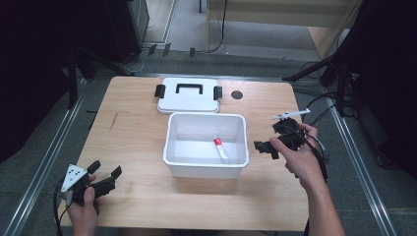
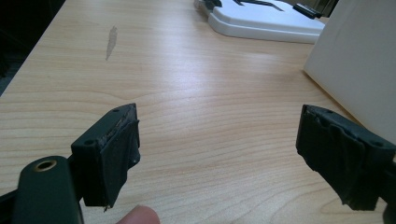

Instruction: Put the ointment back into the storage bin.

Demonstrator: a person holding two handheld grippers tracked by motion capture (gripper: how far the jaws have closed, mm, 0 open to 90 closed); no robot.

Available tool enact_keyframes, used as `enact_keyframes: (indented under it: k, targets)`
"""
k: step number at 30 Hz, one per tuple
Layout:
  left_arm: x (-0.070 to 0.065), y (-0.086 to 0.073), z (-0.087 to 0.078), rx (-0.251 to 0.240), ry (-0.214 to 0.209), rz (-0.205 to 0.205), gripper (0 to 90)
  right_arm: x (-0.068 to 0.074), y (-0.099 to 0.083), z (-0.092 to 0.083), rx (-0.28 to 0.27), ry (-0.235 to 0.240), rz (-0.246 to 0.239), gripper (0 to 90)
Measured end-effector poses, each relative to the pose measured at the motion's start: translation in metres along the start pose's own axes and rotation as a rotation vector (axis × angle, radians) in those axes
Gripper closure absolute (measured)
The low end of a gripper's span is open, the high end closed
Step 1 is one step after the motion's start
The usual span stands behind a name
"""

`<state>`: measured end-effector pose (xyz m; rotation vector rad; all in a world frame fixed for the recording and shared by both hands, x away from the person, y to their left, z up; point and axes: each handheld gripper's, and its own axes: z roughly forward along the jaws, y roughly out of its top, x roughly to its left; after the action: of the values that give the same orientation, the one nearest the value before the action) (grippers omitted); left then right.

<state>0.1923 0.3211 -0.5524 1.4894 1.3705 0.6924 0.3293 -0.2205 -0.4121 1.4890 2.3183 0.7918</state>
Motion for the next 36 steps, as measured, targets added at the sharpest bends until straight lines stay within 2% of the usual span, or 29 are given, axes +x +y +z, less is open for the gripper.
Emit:
enact_keyframes:
  k: [7, 8, 9, 14, 15, 17, 24, 36]
  targets:
    - [0.0, 0.0, 0.0, 0.0, 0.001, 0.001, 14.4, -0.015, -0.036, 0.003, -0.056, -0.014, 0.034, 0.0]
    - [0.0, 0.0, 0.0, 0.0, 0.001, 0.001, 14.4, -0.015, -0.036, 0.003, -0.056, -0.014, 0.034, 0.0]
    - [0.0, 0.0, 0.0, 0.0, 0.0, 0.002, 14.4, -0.018, -0.046, 0.005, -0.072, -0.016, 0.037, 0.0]
    - [0.0, 0.0, 0.0, 0.0, 0.0, 0.003, 14.4, -0.027, -0.07, 0.006, -0.129, -0.023, 0.073, 0.0]
    - [0.0, 0.0, 0.0, 0.0, 0.0, 0.003, 14.4, -0.027, -0.07, 0.006, -0.129, -0.023, 0.073, 0.0]
    - [0.0, 0.0, 0.0, -0.001, 0.0, 0.003, 14.4, -0.032, -0.084, 0.009, -0.157, -0.023, 0.088, 0.0]
    - [0.0, 0.0, 0.0, 0.001, 0.0, 0.005, 14.4, -0.044, -0.113, 0.014, -0.204, -0.055, 0.12, 0.7]
    - [-0.001, 0.0, 0.0, 0.002, 0.001, 0.004, 14.3, -0.062, -0.158, 0.021, -0.266, -0.075, 0.162, 0.7]
